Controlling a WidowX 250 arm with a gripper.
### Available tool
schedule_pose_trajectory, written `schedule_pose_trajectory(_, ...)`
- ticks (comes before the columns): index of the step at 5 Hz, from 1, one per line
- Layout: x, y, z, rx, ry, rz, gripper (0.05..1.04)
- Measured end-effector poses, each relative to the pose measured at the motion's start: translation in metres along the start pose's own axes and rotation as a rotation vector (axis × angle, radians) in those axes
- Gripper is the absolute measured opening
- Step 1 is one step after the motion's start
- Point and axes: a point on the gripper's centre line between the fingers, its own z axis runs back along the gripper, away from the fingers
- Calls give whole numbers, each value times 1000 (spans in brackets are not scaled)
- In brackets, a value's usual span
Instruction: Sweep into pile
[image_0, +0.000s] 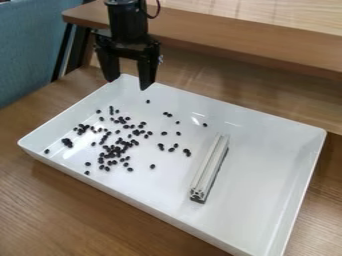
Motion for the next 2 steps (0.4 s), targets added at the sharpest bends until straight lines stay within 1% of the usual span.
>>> schedule_pose_trajectory(1,-1,-1,-15,-9,37,9,1001)
schedule_pose_trajectory(2,8,-35,-41,-32,58,7,1001)
